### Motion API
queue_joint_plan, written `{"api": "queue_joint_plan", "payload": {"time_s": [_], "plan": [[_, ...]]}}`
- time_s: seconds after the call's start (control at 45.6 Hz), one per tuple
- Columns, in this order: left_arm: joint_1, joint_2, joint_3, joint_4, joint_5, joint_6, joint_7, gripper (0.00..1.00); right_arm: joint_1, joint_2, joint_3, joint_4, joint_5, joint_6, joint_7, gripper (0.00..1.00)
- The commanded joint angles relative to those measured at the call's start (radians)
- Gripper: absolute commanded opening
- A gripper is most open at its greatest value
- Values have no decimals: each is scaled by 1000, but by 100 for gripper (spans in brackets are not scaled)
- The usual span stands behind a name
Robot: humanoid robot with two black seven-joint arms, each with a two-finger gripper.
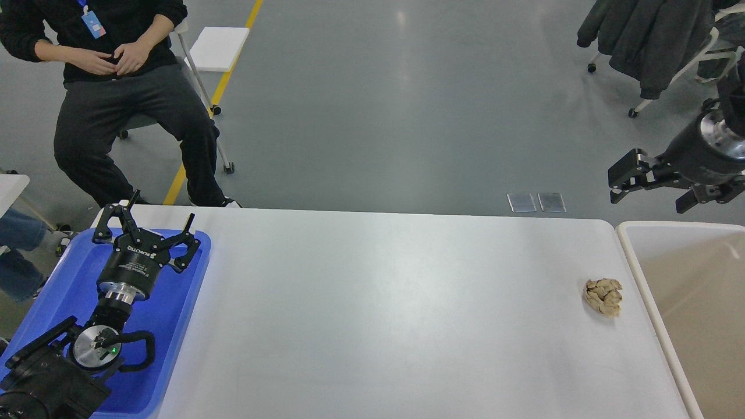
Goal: Tidy desktop
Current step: 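Lower the open right gripper over the paper ball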
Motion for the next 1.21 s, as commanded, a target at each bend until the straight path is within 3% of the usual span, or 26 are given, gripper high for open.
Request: {"api": "queue_joint_plan", "payload": {"time_s": [0.0, 0.439, 1.185], "plan": [[0, 0, 0, 0, 0, 0, 0, 99, -209, 8, 84, -160, -53, 0, 1, 100], [2, 0, 0, 0, 0, 0, -1, 99, -266, 60, 96, -217, -186, 0, 7, 100], [2, 0, 0, 0, 0, 0, -1, 99, -366, 91, 151, -213, 49, 0, 4, 100]]}}
